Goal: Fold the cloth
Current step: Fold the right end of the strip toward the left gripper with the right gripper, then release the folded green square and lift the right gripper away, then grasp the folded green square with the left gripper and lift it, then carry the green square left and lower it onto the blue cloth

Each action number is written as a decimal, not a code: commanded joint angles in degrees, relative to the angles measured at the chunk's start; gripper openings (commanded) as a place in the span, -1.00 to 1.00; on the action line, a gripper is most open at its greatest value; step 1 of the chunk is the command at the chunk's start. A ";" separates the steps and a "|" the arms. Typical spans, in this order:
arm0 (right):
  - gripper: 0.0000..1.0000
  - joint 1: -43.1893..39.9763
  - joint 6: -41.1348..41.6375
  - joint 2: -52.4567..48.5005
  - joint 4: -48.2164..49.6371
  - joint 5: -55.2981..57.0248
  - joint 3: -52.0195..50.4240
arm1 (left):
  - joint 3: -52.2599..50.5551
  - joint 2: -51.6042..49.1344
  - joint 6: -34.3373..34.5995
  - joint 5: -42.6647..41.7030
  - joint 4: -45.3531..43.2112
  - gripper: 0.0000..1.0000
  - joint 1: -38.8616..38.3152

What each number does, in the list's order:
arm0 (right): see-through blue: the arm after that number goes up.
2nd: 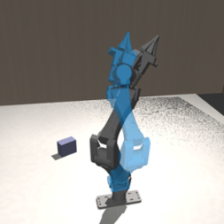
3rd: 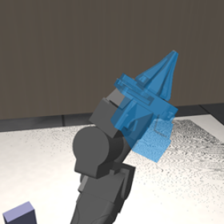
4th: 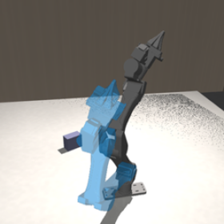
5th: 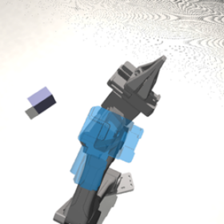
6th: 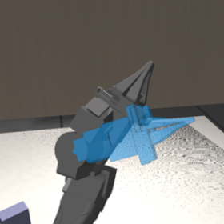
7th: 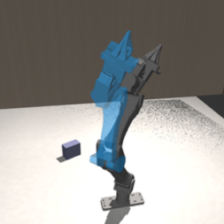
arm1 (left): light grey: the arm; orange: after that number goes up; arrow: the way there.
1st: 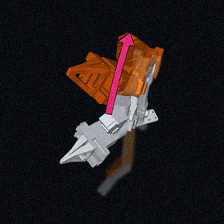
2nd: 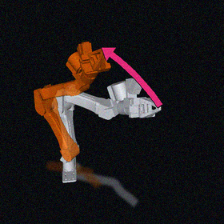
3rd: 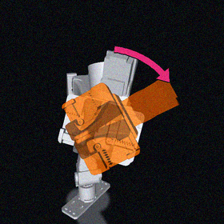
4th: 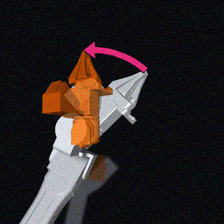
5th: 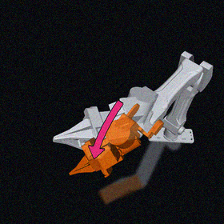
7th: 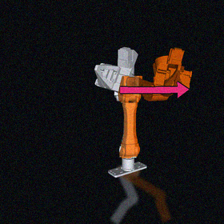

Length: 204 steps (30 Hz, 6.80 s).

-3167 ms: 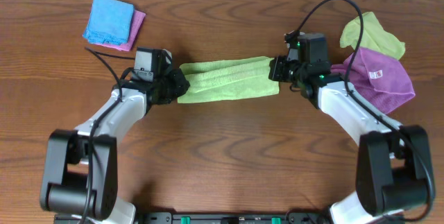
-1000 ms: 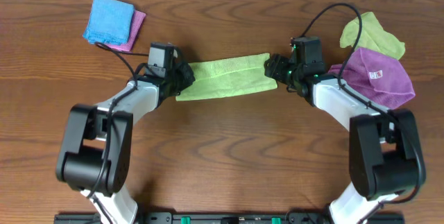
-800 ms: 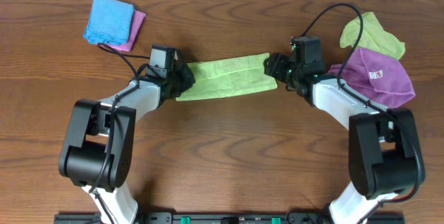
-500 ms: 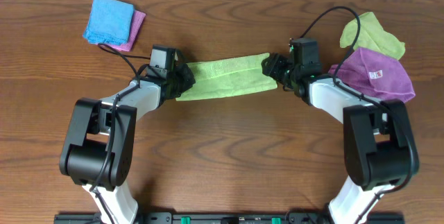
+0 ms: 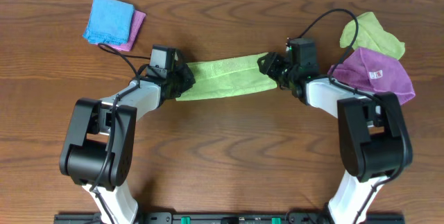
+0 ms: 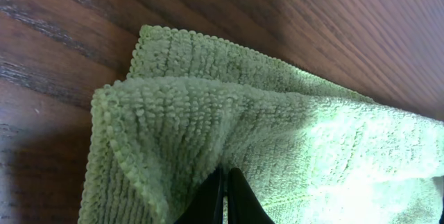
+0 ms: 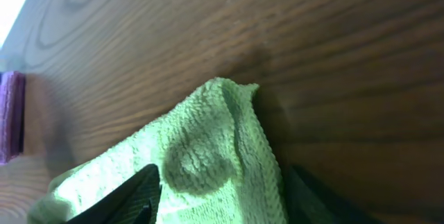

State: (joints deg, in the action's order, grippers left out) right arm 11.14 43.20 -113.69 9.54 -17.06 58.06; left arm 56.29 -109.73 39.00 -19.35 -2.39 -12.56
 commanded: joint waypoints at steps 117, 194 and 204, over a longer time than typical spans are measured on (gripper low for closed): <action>0.98 11.21 -29.31 15.23 -24.15 -8.22 14.32 | 9.09 26.03 -11.06 3.13 39.89 0.90 7.78; 0.98 -5.33 -29.05 85.24 -56.30 -2.45 -26.64 | 35.91 1.77 6.84 -0.24 7.21 -0.88 15.37; 0.99 -5.33 -29.05 85.24 -56.30 -2.45 -26.64 | 37.05 1.25 1.33 9.33 3.67 -0.88 19.52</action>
State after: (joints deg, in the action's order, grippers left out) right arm 6.22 13.28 -28.71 -46.72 -19.66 31.73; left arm 91.96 -108.95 43.70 -14.28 2.24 6.22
